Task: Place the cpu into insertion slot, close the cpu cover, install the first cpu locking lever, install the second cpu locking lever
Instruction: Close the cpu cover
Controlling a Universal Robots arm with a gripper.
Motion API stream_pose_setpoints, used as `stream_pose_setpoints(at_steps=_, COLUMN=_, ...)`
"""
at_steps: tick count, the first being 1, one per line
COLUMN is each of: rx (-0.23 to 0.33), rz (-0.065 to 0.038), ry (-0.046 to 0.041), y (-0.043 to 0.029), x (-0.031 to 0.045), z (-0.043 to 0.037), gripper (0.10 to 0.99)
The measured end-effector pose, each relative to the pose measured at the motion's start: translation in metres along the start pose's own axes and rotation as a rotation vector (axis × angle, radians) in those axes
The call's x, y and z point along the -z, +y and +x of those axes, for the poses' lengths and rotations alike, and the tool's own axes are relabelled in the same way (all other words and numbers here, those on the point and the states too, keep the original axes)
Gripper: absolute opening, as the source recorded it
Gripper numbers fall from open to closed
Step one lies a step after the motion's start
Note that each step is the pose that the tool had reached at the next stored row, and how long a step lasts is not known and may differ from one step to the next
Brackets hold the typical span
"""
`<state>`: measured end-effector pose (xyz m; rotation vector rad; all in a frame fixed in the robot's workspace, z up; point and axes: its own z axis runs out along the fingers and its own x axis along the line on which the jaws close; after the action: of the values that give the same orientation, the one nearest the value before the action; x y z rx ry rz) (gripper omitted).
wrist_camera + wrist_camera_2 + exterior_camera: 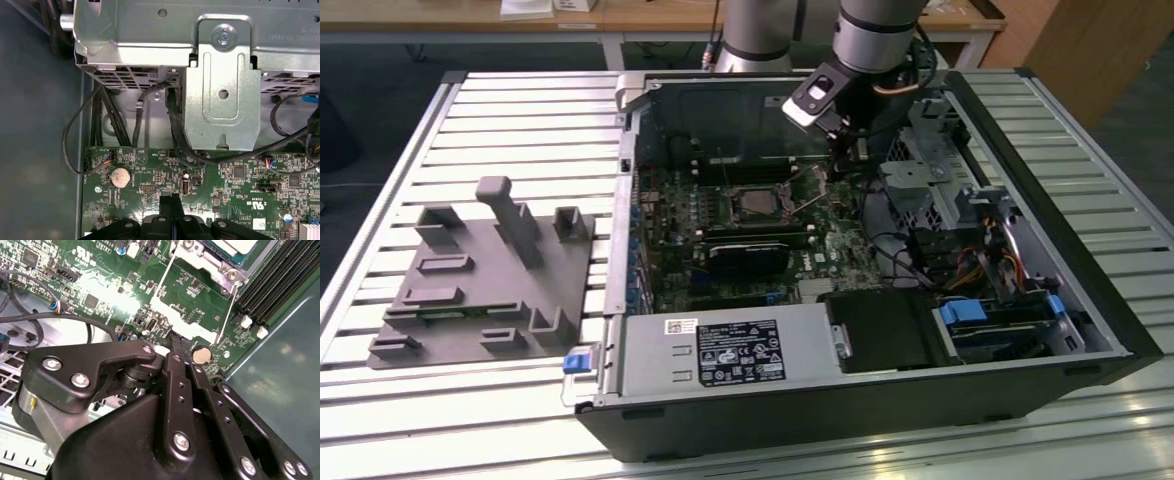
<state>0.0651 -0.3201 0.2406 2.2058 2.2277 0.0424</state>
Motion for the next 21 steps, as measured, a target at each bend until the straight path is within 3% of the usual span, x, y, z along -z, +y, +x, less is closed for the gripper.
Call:
stream_pose_setpoints(at_steps=13, rx=0.000, rz=0.000, ry=0.0002, y=-0.0177, x=0.0004, z=0.0001, gripper=0.106)
stream_pose_setpoints(at_steps=21, rx=0.000, rz=0.000, ry=0.0003, y=-0.0243, x=0.0005, z=0.0002, gripper=0.106)
